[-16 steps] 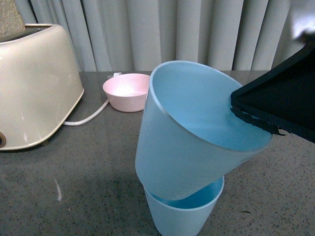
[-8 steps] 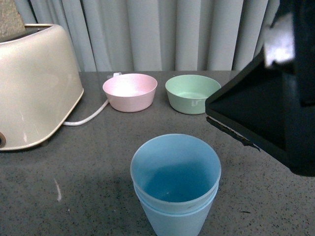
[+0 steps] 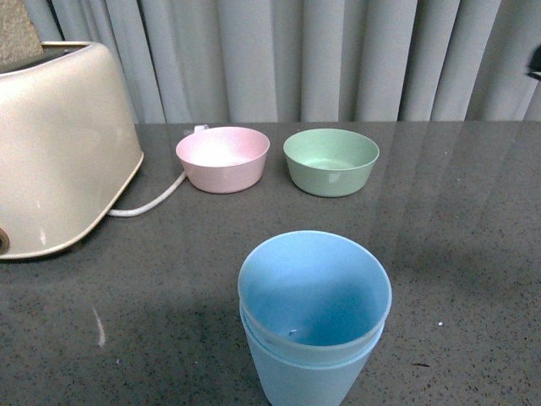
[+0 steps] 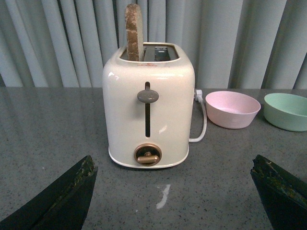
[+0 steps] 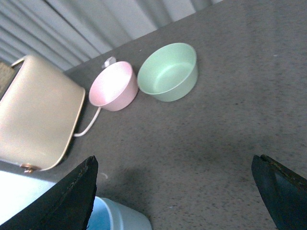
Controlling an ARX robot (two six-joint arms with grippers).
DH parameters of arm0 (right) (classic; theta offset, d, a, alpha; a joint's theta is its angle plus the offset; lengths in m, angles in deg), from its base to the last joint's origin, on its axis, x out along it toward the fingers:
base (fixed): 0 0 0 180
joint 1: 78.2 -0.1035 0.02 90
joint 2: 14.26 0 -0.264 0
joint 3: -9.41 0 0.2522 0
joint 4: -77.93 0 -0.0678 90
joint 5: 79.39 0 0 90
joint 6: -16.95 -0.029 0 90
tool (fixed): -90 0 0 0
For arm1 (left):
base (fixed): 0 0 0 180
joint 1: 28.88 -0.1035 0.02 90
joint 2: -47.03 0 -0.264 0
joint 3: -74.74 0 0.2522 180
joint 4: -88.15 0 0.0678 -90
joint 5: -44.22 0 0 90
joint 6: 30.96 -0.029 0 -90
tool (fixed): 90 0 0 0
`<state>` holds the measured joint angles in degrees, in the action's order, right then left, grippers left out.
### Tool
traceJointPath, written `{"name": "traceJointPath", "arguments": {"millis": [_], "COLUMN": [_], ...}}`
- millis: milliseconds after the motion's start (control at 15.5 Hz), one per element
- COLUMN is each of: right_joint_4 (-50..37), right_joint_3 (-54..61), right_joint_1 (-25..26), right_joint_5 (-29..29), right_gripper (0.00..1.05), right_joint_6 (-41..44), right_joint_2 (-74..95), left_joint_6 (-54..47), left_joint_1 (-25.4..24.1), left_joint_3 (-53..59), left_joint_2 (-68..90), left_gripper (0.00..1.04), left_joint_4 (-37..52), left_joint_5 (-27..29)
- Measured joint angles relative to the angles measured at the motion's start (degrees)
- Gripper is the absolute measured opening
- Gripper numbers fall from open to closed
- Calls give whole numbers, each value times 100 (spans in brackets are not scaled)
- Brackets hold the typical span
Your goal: Stack blue cups with both arms
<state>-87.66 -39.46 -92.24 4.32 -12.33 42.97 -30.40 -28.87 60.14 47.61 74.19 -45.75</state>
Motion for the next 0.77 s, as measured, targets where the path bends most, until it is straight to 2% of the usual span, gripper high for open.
{"name": "traceJointPath", "arguments": {"millis": [64,129,193,258,322,386,515,579,644,773], "right_joint_4": [-42,-1344,-2382,-2404,-1965,-1495,-876,-758,-81,-13], "right_joint_3": [275,903,1700,2352,2798,3049,3244,3265,3268,3438], "right_joint_1": [337,409,667,1209,1445,1429,1405,1405,1405,1405], "right_joint_5": [-105,511,1064,863,721,643,632,632,632,629], "right_gripper": [98,90,75,59,42,28,7,2,2,2], "right_joint_6": [-31,354,1287,2144,2540,2715,2796,2841,2855,2876], "right_joint_2": [-332,-680,-1305,-2094,-2833,-3501,-4474,-4745,-5276,-5685], "left_joint_6": [0,2,2,0,2,0,0,2,0,2], "left_joint_1": [0,0,0,0,0,0,0,0,0,0], "left_joint_3": [0,0,0,0,0,0,0,0,0,0], "left_joint_2": [0,0,0,0,0,0,0,0,0,0], "left_gripper": [98,98,98,98,98,98,98,98,98,98], "left_joint_4": [0,0,-2,0,0,0,0,0,-2,2], "left_joint_5": [0,0,0,0,0,0,2,2,0,2]}}
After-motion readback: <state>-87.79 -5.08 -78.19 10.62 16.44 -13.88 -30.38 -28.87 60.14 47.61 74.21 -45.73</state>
